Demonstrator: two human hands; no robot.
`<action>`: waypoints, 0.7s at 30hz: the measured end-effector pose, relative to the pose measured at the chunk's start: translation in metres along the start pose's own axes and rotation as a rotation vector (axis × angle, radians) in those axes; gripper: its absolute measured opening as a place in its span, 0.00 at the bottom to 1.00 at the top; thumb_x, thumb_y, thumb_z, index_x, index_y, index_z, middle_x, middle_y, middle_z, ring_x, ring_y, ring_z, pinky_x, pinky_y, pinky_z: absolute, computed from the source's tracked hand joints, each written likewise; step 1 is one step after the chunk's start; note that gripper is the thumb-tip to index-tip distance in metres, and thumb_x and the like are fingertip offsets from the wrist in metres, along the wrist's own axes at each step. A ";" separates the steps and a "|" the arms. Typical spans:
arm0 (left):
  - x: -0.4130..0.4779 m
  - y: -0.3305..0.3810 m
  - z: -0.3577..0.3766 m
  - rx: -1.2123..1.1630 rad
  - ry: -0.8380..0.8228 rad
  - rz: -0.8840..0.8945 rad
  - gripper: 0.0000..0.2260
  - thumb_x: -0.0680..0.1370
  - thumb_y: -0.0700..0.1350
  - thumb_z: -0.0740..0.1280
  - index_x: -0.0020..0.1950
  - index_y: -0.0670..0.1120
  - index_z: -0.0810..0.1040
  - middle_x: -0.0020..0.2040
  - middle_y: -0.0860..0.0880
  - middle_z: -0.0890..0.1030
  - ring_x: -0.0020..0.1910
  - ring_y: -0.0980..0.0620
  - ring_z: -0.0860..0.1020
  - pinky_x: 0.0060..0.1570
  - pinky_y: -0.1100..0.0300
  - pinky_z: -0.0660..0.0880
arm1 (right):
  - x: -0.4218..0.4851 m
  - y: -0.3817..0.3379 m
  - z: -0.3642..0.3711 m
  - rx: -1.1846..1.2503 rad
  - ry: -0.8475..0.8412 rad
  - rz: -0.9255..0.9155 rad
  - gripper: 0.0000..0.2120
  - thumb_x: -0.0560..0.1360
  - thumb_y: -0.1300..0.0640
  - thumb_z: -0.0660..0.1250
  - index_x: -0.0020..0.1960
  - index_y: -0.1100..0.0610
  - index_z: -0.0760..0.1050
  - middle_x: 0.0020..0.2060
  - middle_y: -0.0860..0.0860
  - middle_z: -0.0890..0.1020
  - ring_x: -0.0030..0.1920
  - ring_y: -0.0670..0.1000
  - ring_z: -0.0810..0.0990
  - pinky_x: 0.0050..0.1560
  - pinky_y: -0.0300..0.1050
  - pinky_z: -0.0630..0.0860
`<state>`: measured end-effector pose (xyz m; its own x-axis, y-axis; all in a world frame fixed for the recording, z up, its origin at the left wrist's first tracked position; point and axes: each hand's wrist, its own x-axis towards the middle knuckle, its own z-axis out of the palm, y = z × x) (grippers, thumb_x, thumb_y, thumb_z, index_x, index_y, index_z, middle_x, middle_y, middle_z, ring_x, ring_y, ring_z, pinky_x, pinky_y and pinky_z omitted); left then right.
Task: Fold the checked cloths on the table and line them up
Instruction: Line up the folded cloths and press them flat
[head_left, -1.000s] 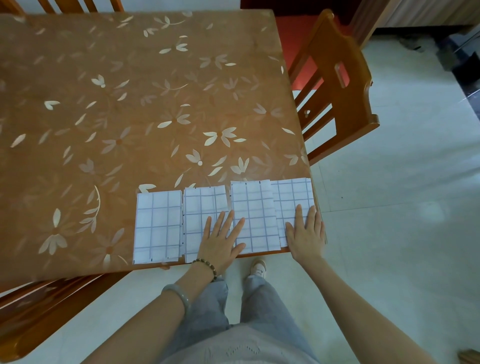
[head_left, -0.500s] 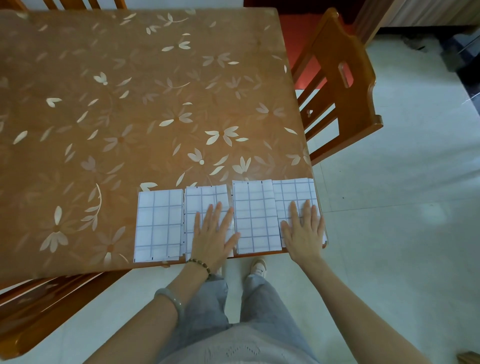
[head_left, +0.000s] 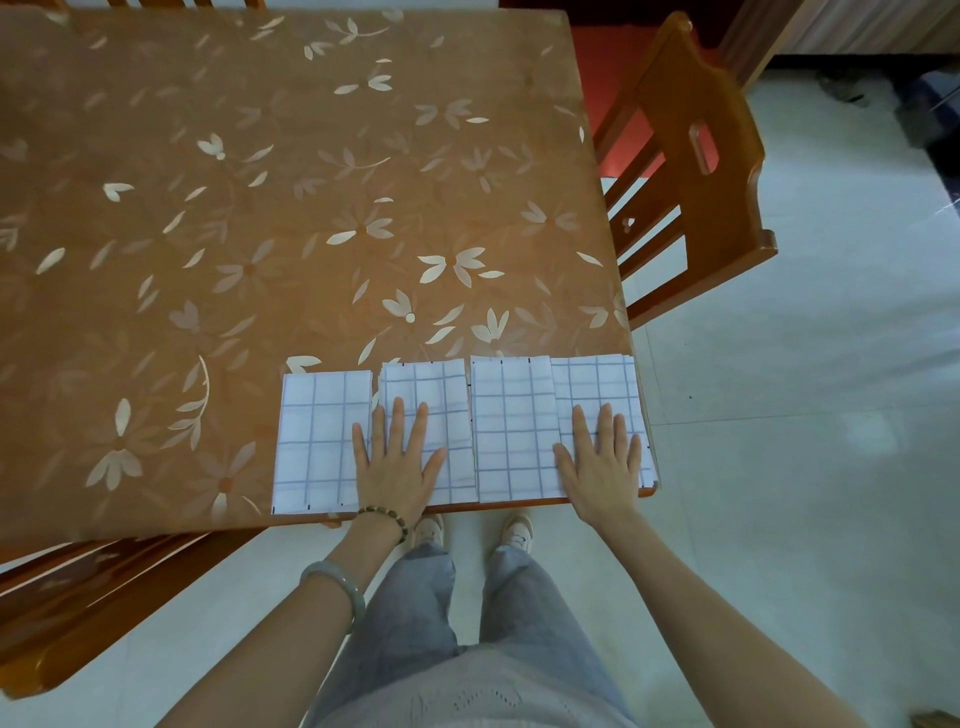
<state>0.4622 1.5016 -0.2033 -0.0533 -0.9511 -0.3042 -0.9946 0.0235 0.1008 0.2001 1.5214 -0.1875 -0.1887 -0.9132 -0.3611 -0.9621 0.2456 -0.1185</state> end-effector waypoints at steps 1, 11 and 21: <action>0.001 -0.001 0.000 0.004 0.006 0.007 0.32 0.77 0.67 0.37 0.77 0.52 0.51 0.77 0.43 0.59 0.76 0.40 0.55 0.72 0.44 0.38 | 0.000 0.000 -0.001 0.010 0.002 0.005 0.42 0.73 0.33 0.26 0.77 0.52 0.53 0.76 0.61 0.56 0.76 0.63 0.53 0.73 0.62 0.47; -0.011 -0.059 -0.002 -0.143 0.131 -0.333 0.31 0.78 0.62 0.46 0.78 0.50 0.53 0.78 0.42 0.56 0.76 0.39 0.54 0.71 0.38 0.44 | 0.002 0.012 -0.009 -0.039 0.002 0.064 0.37 0.72 0.36 0.30 0.78 0.49 0.46 0.77 0.58 0.49 0.77 0.60 0.46 0.73 0.62 0.45; -0.012 -0.052 0.002 -0.117 0.085 -0.303 0.31 0.77 0.62 0.44 0.78 0.51 0.55 0.78 0.43 0.55 0.76 0.39 0.52 0.71 0.35 0.44 | 0.001 0.012 -0.006 -0.061 -0.003 0.055 0.37 0.73 0.35 0.31 0.78 0.50 0.48 0.77 0.59 0.51 0.76 0.61 0.48 0.73 0.63 0.48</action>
<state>0.5142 1.5127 -0.2071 0.2559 -0.9318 -0.2574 -0.9468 -0.2953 0.1278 0.1871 1.5220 -0.1839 -0.2413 -0.8978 -0.3684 -0.9605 0.2753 -0.0418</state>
